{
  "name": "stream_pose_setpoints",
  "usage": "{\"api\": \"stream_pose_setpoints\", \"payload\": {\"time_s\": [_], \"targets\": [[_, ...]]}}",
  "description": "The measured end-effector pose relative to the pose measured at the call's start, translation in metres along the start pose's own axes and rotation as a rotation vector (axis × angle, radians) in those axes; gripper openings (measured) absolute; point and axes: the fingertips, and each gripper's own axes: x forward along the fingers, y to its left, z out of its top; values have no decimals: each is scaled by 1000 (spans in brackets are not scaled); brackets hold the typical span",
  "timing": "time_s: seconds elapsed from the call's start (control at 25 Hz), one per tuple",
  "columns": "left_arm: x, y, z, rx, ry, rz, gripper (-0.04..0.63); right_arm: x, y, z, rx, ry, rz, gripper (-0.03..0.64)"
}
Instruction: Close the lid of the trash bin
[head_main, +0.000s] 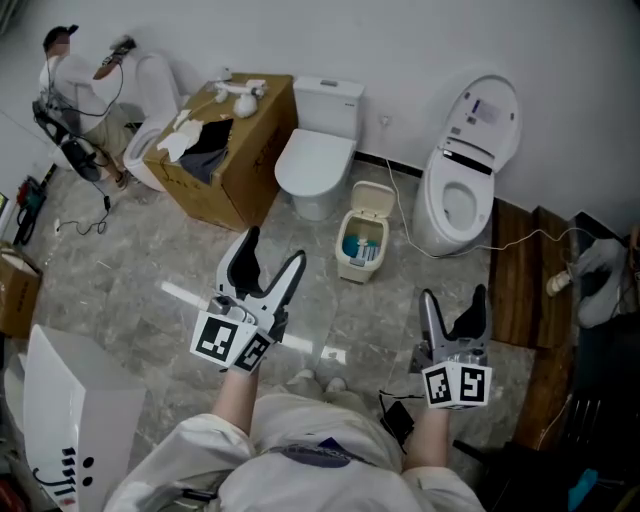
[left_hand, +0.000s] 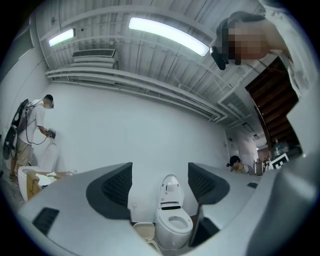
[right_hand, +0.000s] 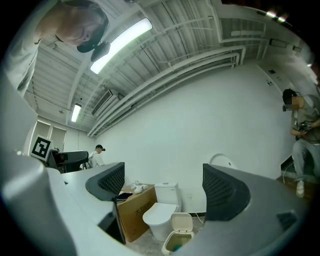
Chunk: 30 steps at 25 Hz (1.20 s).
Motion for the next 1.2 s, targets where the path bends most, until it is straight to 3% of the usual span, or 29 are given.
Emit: {"api": "stream_pose_setpoints", "payload": {"time_s": [0.2, 0.48, 0.72, 1.0, 1.2], "targets": [[9, 0, -7, 24, 1, 33, 327, 13, -22, -8, 19, 6, 12, 472], [42, 35, -21, 27, 13, 74, 325, 62, -36, -23, 24, 13, 14, 470], [116, 77, -46, -5, 18, 17, 325, 126, -54, -36, 2, 8, -39, 468], [227, 147, -38, -13, -18, -55, 325, 232, -74, -31, -29, -6, -110, 466], [276, 180, -48, -30, -7, -71, 325, 287, -82, -33, -42, -9, -117, 466]]}}
